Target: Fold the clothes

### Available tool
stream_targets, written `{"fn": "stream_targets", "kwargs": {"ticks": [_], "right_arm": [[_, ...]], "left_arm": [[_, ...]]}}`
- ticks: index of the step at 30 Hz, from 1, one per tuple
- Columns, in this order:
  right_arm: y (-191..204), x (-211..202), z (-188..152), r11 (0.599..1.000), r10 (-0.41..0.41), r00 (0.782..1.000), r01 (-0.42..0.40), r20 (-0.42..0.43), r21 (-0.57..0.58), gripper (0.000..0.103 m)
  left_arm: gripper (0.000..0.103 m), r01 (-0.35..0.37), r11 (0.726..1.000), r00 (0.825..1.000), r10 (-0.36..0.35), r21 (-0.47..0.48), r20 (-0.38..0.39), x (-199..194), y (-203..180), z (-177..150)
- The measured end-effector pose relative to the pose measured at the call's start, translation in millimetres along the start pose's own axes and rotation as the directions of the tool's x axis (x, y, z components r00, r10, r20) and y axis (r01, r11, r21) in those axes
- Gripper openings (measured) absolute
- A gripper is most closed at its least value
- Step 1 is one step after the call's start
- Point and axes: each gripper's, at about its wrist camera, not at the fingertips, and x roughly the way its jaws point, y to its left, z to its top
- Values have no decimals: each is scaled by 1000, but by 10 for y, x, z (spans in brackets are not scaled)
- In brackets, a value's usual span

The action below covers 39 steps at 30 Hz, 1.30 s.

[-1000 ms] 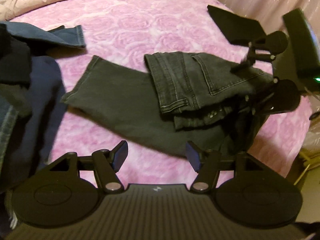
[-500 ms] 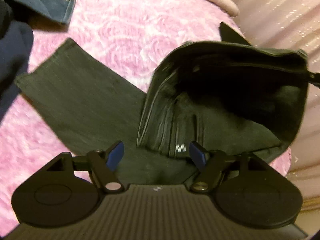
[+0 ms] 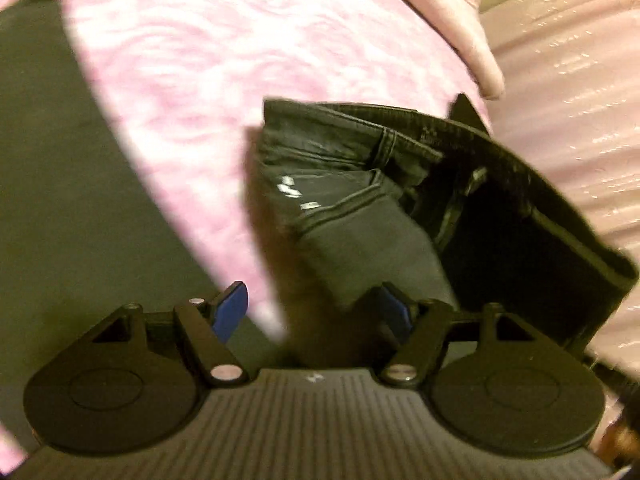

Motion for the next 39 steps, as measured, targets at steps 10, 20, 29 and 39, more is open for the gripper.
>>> {"fn": "stream_targets", "kwargs": {"ticks": [10,20,29,39], "right_arm": [[-503,-324,-510,956,5,1000,-11,19,293,4],[-796,-1588,-1227,789,-78,988,-20,132,615,3],[-1733,-1379,-2061,613,-241,970,172,-24,771,31],[-1445,-1331,-2032,689,-208,978,168,-29,705,43]], "left_arm": [[10,-62,894,995,88,445,-38,16,-1162,515],[8,74,281,995,49,957,-91,-88,-3509,137],[30,102,167,977,171,981,-130,1306,-4155,-851],[38,-136,332,952,306,934,30,201,-2472,-521]]}}
